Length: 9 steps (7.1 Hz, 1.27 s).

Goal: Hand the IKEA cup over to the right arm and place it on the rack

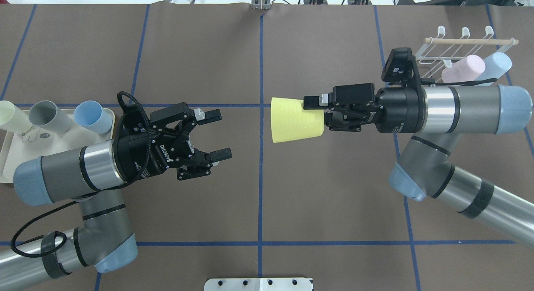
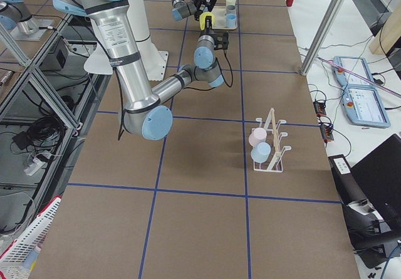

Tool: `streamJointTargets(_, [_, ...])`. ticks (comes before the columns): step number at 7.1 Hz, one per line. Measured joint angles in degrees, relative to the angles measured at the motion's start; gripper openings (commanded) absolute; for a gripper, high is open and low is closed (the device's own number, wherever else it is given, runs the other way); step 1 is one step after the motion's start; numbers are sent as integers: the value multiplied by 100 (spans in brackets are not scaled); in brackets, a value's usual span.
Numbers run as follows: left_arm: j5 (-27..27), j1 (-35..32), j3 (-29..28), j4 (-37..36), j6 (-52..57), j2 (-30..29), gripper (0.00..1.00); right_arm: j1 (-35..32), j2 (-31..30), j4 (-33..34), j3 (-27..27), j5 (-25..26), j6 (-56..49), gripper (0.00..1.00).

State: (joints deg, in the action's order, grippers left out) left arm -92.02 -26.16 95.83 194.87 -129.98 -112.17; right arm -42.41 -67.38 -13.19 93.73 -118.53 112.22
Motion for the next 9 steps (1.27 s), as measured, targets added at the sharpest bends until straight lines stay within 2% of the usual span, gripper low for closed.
streamJointTargets(3, [-19,-124,-134,-187,347,22,100,-1268,28,1140,33,-1211,-332,21])
streamJointTargets(5, [-148,-139,-125,-493,641,22,100,-1851,71,2001,74,-2010,-702,18])
streamJointTargets(8, [-274,-426,31,-1346,1464,25,100,-2513,106,3388,87,-2924,-1535,19])
streamJointTargets(9, [-318,-616,305,-1982,1887,42,100,-2611,86,3719,86,-3031,-1838,19])
